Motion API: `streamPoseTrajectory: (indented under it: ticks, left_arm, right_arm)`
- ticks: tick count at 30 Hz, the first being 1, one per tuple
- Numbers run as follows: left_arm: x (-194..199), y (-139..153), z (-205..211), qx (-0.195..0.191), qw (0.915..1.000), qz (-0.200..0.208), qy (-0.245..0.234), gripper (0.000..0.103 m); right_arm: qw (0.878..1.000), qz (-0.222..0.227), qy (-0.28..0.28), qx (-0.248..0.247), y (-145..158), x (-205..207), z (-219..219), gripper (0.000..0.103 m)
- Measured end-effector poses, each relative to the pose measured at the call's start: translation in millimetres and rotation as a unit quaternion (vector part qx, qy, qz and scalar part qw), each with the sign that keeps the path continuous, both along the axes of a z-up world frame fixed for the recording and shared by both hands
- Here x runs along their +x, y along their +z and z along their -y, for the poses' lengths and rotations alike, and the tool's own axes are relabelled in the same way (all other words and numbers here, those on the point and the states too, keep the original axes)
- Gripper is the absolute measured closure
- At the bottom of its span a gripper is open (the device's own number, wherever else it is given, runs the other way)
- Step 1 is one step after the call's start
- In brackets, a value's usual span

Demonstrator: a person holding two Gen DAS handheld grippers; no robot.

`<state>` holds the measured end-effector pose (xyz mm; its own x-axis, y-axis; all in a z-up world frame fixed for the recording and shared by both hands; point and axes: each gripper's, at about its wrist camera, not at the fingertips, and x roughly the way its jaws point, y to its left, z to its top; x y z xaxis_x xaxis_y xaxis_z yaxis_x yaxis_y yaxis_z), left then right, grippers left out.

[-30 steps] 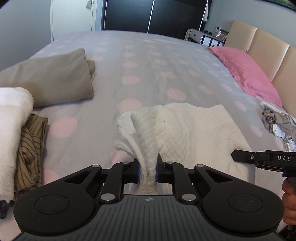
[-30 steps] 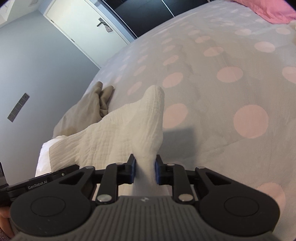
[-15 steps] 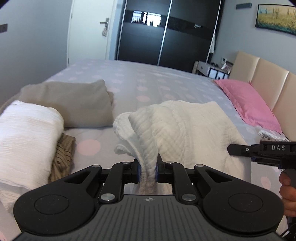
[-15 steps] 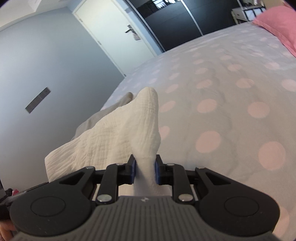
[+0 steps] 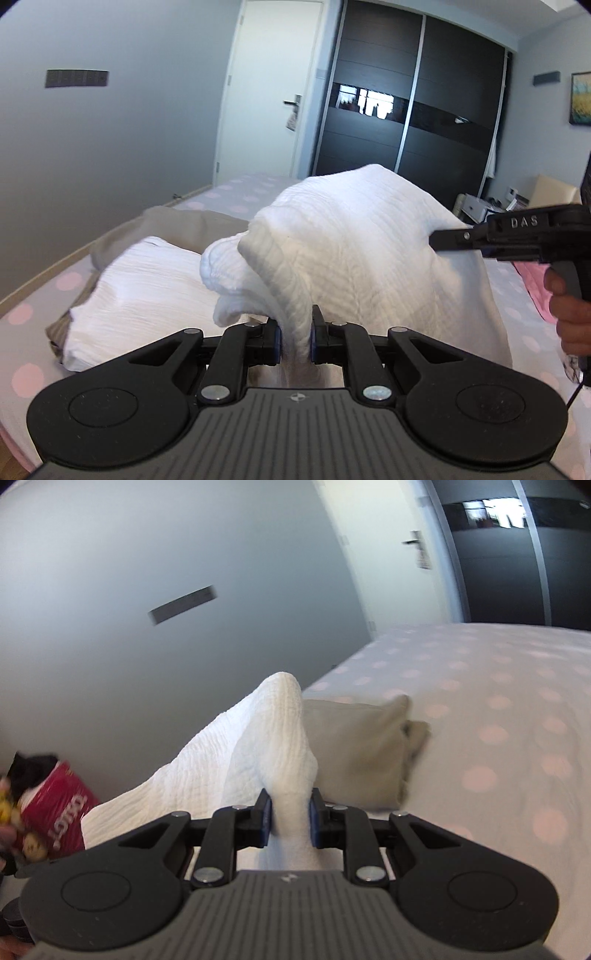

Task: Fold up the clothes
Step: 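Grasp the folded shirt with both grippers and lift it off the bed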

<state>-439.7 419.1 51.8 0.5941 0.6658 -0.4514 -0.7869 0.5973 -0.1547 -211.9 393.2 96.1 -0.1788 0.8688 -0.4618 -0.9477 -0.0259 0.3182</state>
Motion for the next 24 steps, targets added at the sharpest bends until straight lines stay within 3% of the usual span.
streamPoseTrajectory:
  ticks: [5, 11, 16, 20, 24]
  left_arm:
    - [-18, 3, -25, 0.009, 0.999, 0.014, 0.042, 0.092]
    - [-37, 1, -60, 0.013, 0.9938, 0.032, 0.106, 0.092]
    - [-49, -9, -89, 0.017, 0.9857, 0.028, 0.165, 0.092]
    - [-67, -27, -114, -0.025, 0.9789, 0.034, 0.2, 0.092]
    - [-76, -41, -132, -0.049, 0.971, 0.014, 0.233, 0.092]
  right_arm:
    - [0.997, 0.029, 0.072, -0.011, 23, -19, -76, 0.081]
    - [0.985, 0.088, 0.147, -0.023, 36, -60, -159, 0.081]
    - [0.974, 0.131, 0.181, -0.039, 26, -100, -223, 0.081]
    - [0.962, 0.173, 0.202, -0.06, 3, -134, -271, 0.081]
    - [0.954, 0.191, 0.22, -0.076, -24, -163, -311, 0.081]
